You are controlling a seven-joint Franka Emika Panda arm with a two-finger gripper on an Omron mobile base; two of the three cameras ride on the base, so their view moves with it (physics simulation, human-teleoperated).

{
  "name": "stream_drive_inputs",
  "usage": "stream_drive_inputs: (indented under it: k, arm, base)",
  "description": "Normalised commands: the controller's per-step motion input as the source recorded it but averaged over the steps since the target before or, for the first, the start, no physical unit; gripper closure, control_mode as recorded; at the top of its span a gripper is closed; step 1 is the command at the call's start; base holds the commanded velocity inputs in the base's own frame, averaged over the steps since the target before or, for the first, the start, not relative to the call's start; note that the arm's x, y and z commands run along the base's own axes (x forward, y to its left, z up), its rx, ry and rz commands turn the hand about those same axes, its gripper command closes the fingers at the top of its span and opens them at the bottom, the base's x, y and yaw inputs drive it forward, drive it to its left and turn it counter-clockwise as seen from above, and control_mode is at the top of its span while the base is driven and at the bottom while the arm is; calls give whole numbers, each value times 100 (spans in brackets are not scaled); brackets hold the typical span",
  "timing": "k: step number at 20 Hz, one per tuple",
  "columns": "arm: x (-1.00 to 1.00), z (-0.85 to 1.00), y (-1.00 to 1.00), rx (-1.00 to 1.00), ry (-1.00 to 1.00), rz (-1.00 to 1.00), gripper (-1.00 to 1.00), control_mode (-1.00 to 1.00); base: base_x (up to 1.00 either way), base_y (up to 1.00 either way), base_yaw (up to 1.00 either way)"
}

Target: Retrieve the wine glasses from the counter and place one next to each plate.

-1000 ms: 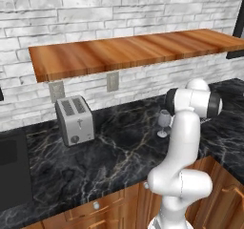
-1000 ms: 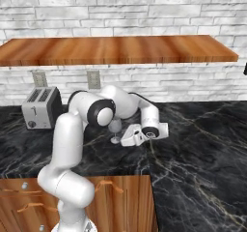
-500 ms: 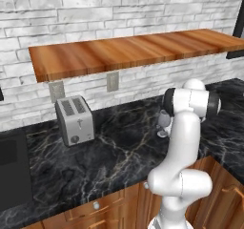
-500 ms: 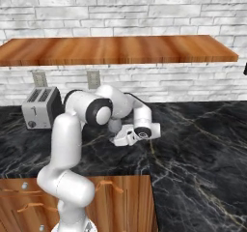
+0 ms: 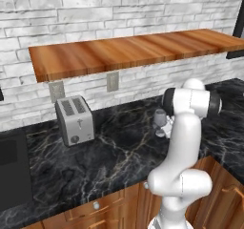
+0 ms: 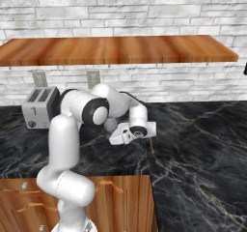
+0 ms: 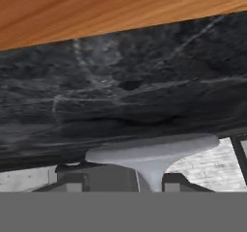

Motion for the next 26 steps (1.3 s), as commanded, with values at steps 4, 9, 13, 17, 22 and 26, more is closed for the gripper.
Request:
stream_drive_inputs:
  k: [4,9,13,17,22,26]
  arm:
    - [-26,56,0,4,-10,0,100,-100]
    - [-29,77,0,7,-5,0,100,-100]
    - [-40,78,0,15,12,1,100,-100]
    - [-66,74,-1,15,1,3,100,-100]
    - [-86,66,0,6,-7,1,100,-100]
    - [-86,54,0,0,-8,0,100,-100]
  base:
    - [0,0,0]
    - [0,0,0]
    - [0,0,0]
    - [0,0,0]
    - [0,0,0]
    - [0,0,0]
